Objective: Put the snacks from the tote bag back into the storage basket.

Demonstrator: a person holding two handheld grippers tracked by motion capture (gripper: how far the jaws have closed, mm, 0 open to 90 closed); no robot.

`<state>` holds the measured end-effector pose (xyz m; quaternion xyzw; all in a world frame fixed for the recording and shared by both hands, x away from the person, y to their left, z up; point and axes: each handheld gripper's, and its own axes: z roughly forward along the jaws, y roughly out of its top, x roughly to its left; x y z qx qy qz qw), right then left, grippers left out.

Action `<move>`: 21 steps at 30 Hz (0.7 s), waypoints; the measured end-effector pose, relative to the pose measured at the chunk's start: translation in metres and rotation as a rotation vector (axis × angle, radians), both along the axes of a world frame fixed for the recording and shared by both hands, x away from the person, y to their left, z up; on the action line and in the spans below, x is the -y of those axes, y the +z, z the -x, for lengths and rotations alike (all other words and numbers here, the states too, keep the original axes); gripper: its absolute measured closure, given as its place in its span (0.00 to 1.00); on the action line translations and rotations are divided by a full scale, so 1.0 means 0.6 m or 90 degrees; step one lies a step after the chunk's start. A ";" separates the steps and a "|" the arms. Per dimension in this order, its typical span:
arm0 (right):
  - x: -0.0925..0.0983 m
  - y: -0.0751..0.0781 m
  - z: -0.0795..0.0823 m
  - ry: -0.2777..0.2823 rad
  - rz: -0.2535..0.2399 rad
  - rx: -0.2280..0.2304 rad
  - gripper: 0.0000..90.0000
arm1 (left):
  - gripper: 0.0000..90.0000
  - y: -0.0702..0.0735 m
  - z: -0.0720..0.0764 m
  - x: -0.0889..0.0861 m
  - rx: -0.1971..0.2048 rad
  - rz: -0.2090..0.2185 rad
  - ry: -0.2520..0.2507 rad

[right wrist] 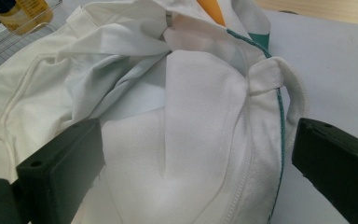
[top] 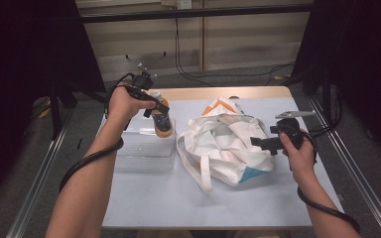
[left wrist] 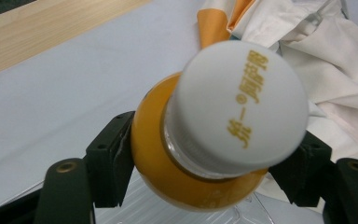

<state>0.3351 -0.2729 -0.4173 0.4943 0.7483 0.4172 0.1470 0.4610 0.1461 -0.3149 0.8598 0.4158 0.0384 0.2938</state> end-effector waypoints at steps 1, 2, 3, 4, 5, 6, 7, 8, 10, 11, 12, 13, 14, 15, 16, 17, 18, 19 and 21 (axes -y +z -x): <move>0.000 0.000 0.000 0.001 0.000 0.001 0.02 | 0.34 0.000 -0.002 -0.003 0.000 -0.017 -0.018; 0.000 0.000 0.000 0.001 0.001 0.001 0.02 | 0.34 -0.003 -0.003 -0.003 0.000 -0.015 -0.015; 0.000 0.000 0.000 0.002 0.002 0.002 0.02 | 0.34 -0.005 -0.003 -0.003 -0.001 -0.015 -0.014; 0.000 0.000 0.000 0.001 0.002 0.002 0.02 | 0.34 -0.008 -0.004 -0.003 -0.002 -0.017 -0.015; -0.001 0.000 0.001 0.001 0.002 0.001 0.02 | 0.34 -0.010 -0.004 -0.003 -0.005 -0.016 -0.013; -0.001 0.000 0.000 0.002 0.003 0.002 0.02 | 0.34 -0.013 -0.004 -0.003 -0.007 -0.015 -0.010; 0.000 0.000 0.000 0.001 0.003 0.002 0.02 | 0.34 -0.015 -0.004 -0.002 -0.008 -0.017 -0.012; 0.000 0.000 0.000 0.002 0.002 0.002 0.02 | 0.34 -0.016 -0.005 -0.003 -0.003 -0.022 -0.017; -0.001 0.000 0.000 0.001 0.002 0.001 0.02 | 0.34 -0.020 -0.005 -0.001 -0.007 -0.017 -0.012; -0.001 0.000 0.000 0.000 0.002 -0.001 0.02 | 0.34 -0.021 -0.006 -0.001 -0.010 -0.019 -0.016; -0.001 0.000 0.000 0.001 0.002 -0.002 0.02 | 0.34 -0.024 -0.005 0.002 -0.005 -0.006 0.001; -0.001 0.000 0.000 0.001 0.002 -0.002 0.02 | 0.34 -0.024 -0.006 0.001 -0.009 -0.015 -0.010; -0.001 0.000 0.000 0.001 0.002 -0.002 0.02 | 0.34 -0.026 -0.007 0.002 -0.007 -0.016 -0.009; -0.001 0.000 0.000 0.001 0.002 -0.001 0.02 | 0.34 -0.027 -0.008 0.002 -0.010 -0.020 -0.017; -0.001 0.000 0.000 0.001 0.002 -0.001 0.02 | 0.34 -0.028 -0.008 0.003 -0.008 -0.020 -0.016; -0.001 0.000 0.000 0.001 0.002 -0.001 0.02 | 0.34 -0.030 -0.008 0.004 -0.010 -0.018 -0.014; -0.001 0.000 0.000 0.004 0.002 0.001 0.02 | 0.34 -0.033 -0.007 0.008 -0.005 -0.007 0.001; -0.002 -0.001 0.000 0.004 0.002 0.000 0.02 | 0.34 -0.032 -0.009 0.005 -0.009 -0.024 -0.022; -0.001 -0.001 0.000 0.006 0.001 0.000 0.02 | 0.34 -0.035 -0.010 0.006 -0.013 -0.023 -0.018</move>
